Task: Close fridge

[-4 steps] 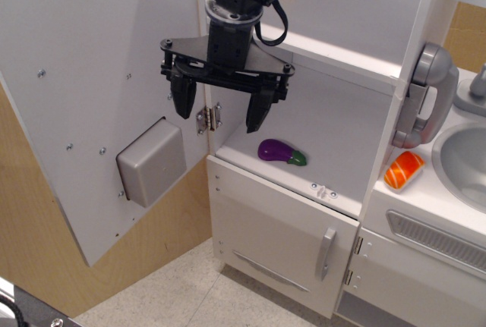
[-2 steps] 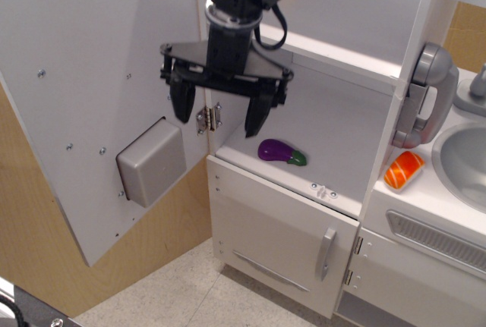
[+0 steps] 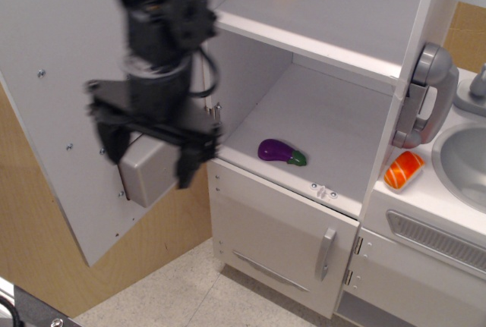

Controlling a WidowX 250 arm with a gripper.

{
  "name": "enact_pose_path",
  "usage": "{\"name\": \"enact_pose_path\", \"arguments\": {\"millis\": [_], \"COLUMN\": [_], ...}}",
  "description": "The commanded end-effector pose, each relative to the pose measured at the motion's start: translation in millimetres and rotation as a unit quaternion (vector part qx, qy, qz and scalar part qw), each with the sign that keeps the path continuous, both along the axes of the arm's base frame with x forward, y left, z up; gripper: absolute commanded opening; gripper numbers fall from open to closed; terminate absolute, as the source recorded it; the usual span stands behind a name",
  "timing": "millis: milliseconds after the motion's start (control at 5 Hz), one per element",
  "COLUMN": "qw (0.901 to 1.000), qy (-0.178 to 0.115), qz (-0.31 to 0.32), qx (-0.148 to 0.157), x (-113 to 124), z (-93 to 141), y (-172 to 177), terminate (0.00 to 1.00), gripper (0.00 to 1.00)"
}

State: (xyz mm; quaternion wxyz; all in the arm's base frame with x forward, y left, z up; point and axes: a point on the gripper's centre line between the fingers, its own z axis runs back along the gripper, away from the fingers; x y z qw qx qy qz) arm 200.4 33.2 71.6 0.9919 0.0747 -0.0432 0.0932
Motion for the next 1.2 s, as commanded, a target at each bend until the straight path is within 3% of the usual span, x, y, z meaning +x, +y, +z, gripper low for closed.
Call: {"name": "enact_pose_path", "arguments": {"millis": [0, 200, 400, 800, 1000], "qw": [0.9993, 0.9996, 0.9995, 0.9984, 0.9989], "qy": [-0.026, -0.008, -0.011, -0.043, -0.039], "qz": [-0.026, -0.028, -0.029, -0.037, -0.025], "qx": [0.001, 0.002, 0.004, 0.002, 0.004], "x": [-33.5, -49.1, -52.3, -40.2, -37.1], "z": [27.0, 34.7, 36.1, 40.0, 42.0], "y": [48.1, 71.7, 98.4, 146.2, 162.8], "terminate": [0.0, 0.0, 0.0, 0.0, 0.0], "gripper": [1.0, 1.0, 1.0, 1.0, 1.0]}}
